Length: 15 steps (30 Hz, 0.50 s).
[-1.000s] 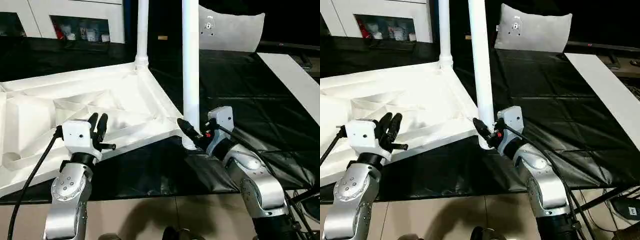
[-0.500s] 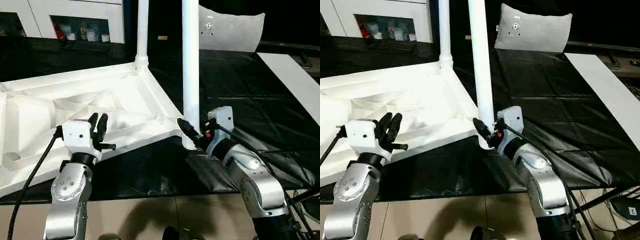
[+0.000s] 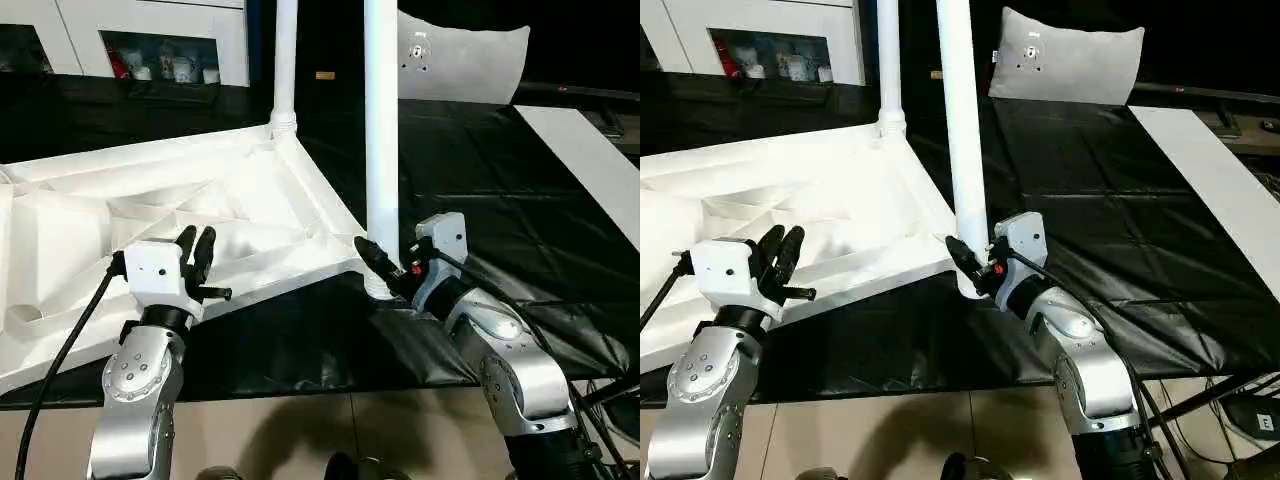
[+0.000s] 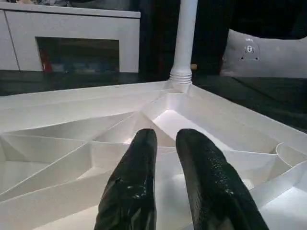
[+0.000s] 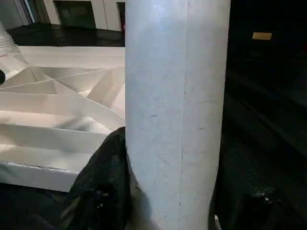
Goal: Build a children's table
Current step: Insert table leg to table base
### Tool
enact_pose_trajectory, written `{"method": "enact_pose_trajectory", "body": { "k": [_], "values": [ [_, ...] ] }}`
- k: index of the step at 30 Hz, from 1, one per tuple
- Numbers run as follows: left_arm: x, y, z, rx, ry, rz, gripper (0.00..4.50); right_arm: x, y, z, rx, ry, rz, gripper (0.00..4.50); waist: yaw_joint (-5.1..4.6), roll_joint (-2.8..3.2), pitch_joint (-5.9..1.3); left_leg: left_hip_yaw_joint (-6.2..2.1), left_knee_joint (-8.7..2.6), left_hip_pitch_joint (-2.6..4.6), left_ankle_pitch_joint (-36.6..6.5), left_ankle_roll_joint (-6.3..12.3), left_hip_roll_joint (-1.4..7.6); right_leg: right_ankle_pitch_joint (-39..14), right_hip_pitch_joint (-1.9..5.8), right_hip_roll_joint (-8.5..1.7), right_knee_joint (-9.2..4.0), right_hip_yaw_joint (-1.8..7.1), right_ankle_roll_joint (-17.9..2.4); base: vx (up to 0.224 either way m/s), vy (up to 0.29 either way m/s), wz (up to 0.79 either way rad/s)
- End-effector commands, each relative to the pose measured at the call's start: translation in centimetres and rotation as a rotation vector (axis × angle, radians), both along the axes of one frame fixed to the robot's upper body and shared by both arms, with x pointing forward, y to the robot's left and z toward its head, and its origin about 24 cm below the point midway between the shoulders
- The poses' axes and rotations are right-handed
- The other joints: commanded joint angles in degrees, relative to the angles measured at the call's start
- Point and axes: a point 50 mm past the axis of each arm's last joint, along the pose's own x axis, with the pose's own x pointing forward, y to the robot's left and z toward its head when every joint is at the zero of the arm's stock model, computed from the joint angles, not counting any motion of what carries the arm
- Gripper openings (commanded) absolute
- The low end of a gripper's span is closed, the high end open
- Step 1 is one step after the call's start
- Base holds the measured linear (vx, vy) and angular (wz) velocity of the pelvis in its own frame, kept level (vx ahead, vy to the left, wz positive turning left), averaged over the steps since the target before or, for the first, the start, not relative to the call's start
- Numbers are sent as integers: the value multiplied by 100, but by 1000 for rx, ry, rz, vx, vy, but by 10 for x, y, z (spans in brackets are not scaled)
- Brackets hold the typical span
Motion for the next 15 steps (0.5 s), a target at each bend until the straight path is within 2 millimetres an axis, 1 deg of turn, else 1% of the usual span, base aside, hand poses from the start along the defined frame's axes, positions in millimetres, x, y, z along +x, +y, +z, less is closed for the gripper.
{"method": "enact_pose_trajectory", "body": {
  "k": [1,15],
  "values": [
    [-1,-3,4,-2,-19,-9,101,2,-6,3,-2,-11,-21,188,19,50,-385,18,-408,-136,-237,556,156,-2018,472,-354,-413,363,0,0,0,0],
    [-1,-3,4,-2,-19,-9,101,2,-6,3,-2,-11,-21,188,22,50,-390,18,-405,-136,-213,560,153,-2002,473,-354,-410,363,9,0,0,0]
  ]
}}
